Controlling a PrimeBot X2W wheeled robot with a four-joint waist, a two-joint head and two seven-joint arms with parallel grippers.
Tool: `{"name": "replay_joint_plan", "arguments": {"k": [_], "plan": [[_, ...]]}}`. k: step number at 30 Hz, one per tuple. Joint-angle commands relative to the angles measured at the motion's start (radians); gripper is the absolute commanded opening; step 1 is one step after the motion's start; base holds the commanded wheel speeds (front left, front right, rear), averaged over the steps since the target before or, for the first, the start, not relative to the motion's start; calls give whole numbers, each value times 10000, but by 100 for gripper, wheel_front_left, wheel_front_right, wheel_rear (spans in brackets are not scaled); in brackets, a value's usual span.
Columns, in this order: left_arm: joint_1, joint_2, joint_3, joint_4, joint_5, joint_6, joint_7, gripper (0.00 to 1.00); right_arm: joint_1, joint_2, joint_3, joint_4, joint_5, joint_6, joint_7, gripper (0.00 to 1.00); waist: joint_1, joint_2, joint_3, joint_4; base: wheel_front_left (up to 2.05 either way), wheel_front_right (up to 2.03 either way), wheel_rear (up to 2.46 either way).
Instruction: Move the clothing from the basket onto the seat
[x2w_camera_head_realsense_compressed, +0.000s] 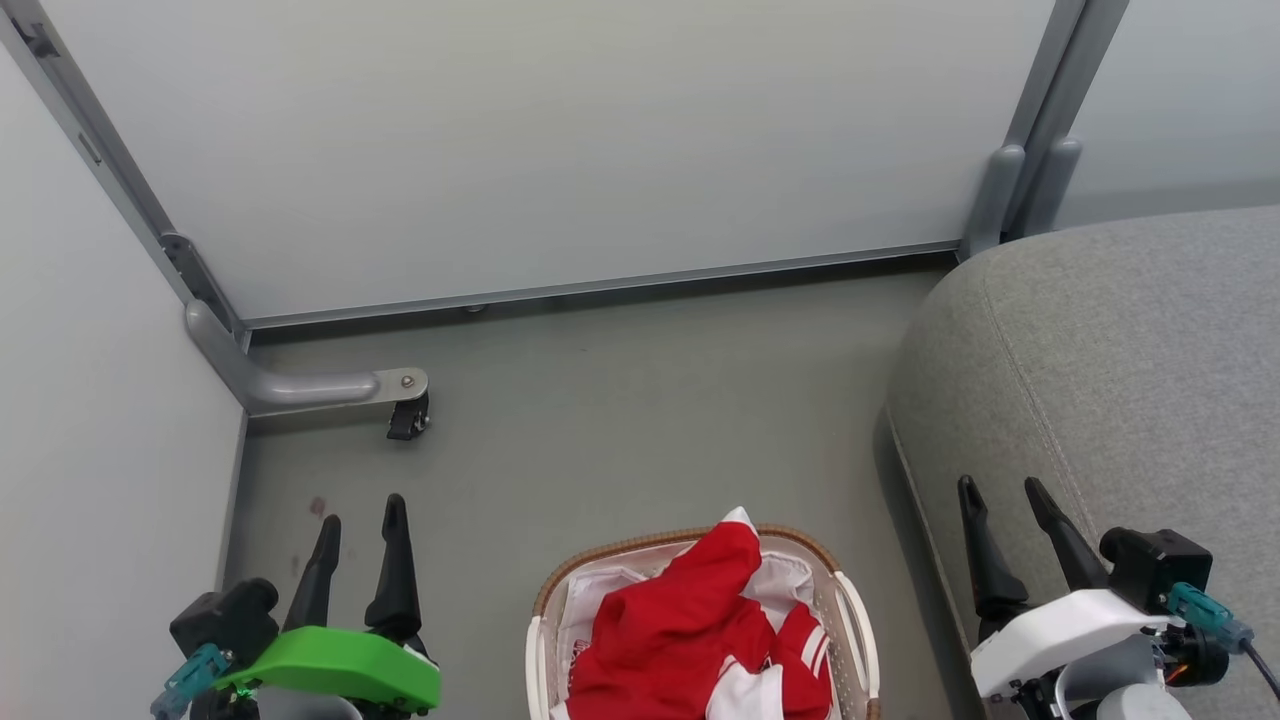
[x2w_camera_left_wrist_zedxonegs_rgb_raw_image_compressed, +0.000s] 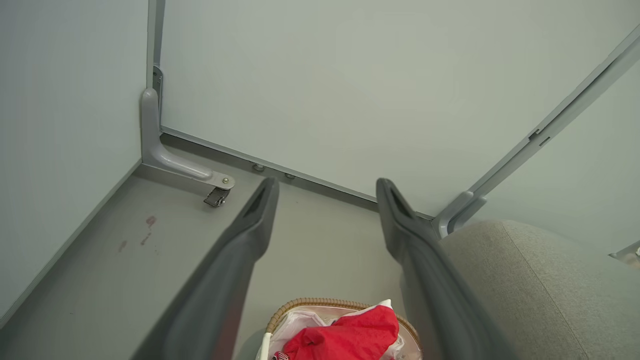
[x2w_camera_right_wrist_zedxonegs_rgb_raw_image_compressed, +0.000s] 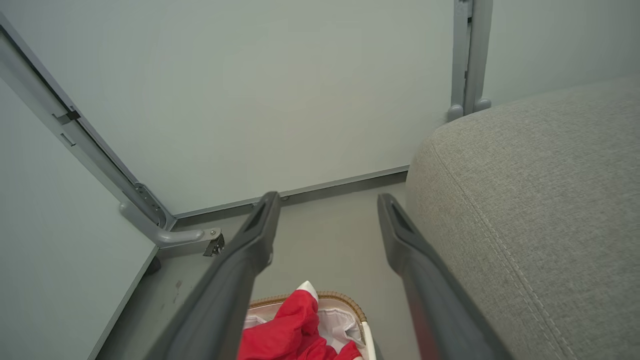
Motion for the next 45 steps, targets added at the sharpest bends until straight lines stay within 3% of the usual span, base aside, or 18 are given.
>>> {"name": "replay_joint_plan", "arguments": {"k": [1, 45], "plan": [[82, 78, -23, -15, 253, 29, -100, 100, 49, -66, 14, -70, -307, 3, -104, 100, 0, 0, 2, 7, 0, 0, 0], [110, 104, -539, 1027, 3217, -31, -976, 100, 213, -107, 264, -161, -3984, 2, -980, 100, -1, 0, -4, 171, 0, 0, 0]]}}
